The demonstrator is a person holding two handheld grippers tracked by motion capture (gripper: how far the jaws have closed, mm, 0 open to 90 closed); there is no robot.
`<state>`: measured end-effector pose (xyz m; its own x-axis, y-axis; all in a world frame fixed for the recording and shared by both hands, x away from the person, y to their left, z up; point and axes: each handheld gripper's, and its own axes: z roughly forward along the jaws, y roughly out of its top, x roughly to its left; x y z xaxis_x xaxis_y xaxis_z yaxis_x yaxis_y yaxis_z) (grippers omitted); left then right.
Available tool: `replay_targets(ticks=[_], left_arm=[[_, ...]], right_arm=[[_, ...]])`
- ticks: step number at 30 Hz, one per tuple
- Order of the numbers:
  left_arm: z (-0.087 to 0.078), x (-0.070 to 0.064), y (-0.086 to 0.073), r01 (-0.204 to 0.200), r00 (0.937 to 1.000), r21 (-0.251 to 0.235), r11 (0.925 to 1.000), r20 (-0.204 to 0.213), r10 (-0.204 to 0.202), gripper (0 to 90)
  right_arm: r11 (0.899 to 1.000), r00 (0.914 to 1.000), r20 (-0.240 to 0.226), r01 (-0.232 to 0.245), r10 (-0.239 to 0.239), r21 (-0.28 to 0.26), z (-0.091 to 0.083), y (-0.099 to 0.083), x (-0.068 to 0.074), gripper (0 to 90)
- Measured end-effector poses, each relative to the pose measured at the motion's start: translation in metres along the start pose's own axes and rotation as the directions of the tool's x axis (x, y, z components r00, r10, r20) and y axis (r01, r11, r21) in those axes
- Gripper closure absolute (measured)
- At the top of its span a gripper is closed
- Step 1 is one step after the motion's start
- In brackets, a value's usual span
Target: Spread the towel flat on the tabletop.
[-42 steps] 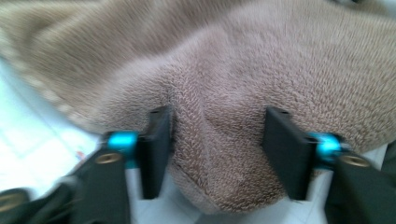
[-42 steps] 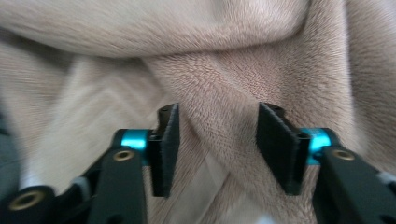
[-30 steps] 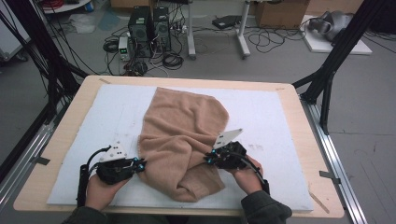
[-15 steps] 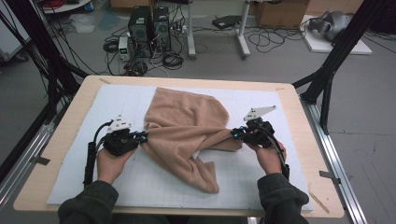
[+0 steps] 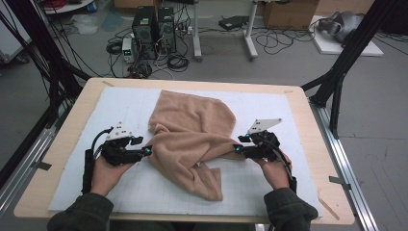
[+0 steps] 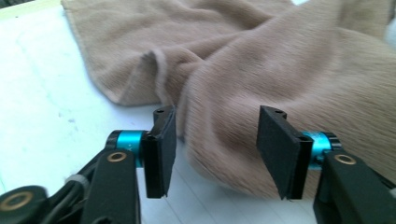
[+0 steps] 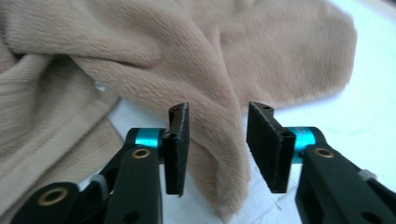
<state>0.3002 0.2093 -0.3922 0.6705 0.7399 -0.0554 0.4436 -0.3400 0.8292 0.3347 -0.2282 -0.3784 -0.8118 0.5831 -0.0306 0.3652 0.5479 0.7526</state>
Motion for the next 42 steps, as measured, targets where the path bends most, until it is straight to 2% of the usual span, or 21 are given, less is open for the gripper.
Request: replay_targets(ticks=[3,6,7,10,13,14,17,18,20,21,24,26,29,32,37,42], left_arm=[[-0.004,-0.011,-0.007,-0.015,0.9996,-0.007,0.9999,0.026,0.015,45.8],[0.001,-0.022,-0.014,-0.027,0.9984,0.004,0.9996,0.049,0.027,45.4],[0.005,-0.025,-0.016,-0.032,0.9981,0.013,0.9994,0.054,0.031,45.4],[0.023,-0.032,-0.023,-0.032,0.9958,0.056,0.9979,0.087,0.027,45.4],[0.045,-0.037,-0.026,-0.052,0.9939,0.13,0.9902,0.104,0.039,46.3],[0.051,-0.038,-0.027,-0.048,0.994,0.149,0.9877,0.105,0.033,48.3],[0.059,-0.038,-0.026,-0.033,0.9949,0.125,0.9916,0.098,0.021,57.5],[0.059,-0.039,-0.025,-0.038,0.9953,0.125,0.9914,0.093,0.027,61.1],[0.061,-0.039,-0.025,-0.041,0.994,0.119,0.992,0.106,0.028,69.6],[0.061,-0.04,-0.025,-0.037,0.9927,0.119,0.9922,0.119,0.023,74.2],[0.058,-0.041,-0.024,-0.057,0.9927,0.113,0.992,0.112,0.045,83.2],[0.053,-0.042,-0.023,-0.056,0.9925,0.099,0.9936,0.113,0.045,84.2],[0.042,-0.038,-0.02,-0.04,0.9926,0.058,0.9975,0.117,0.033,84.7],[0.028,-0.035,-0.012,-0.028,0.9931,0.016,0.9995,0.114,0.026,84.9],[0.01,-0.034,0.005,-0.04,0.994,-0.042,0.9983,0.1,0.044,85.0],[0.001,-0.033,0.016,-0.035,0.9946,-0.079,0.9963,0.095,0.042,85.2]], right_arm=[[0.999,0.9989,-0.038,0.027,-0.028,-0.021,0.003,0.003,0.016,58.4],[0.997,0.9936,-0.082,0.079,-0.078,0.008,0.016,0.008,0.033,57.1],[0.995,0.9915,-0.086,0.099,-0.097,0.016,0.022,0.01,0.038,56.2],[0.993,0.9849,-0.13,0.119,-0.115,0.027,0.043,0.016,0.049,50.7],[0.989,0.9802,-0.158,0.132,-0.12,0.07,0.065,0.022,0.056,51.3],[0.987,0.9796,-0.161,0.135,-0.12,0.085,0.072,0.023,0.057,52.9],[0.984,0.9827,-0.153,0.125,-0.105,0.13,0.09,0.024,0.058,58.5],[0.983,0.9838,-0.148,0.121,-0.101,0.135,0.094,0.024,0.057,62.1],[0.986,0.9847,-0.153,0.104,-0.084,0.13,0.099,0.024,0.055,71.7],[0.986,0.9836,-0.156,0.11,-0.09,0.129,0.1,0.024,0.055,76.6],[0.985,0.9815,-0.165,0.117,-0.096,0.124,0.097,0.025,0.055,83.8],[0.987,0.979,-0.175,0.123,-0.104,0.106,0.091,0.026,0.054,84.6],[0.989,0.9797,-0.175,0.115,-0.098,0.088,0.076,0.024,0.05,85.2],[0.993,0.9832,-0.159,0.101,-0.09,0.067,0.059,0.021,0.042,85.4],[0.995,0.9881,-0.129,0.09,-0.084,0.04,0.031,0.02,0.031,85.5],[0.996,0.9924,-0.089,0.087,-0.085,0.015,0.008,0.018,0.021,85.8]])
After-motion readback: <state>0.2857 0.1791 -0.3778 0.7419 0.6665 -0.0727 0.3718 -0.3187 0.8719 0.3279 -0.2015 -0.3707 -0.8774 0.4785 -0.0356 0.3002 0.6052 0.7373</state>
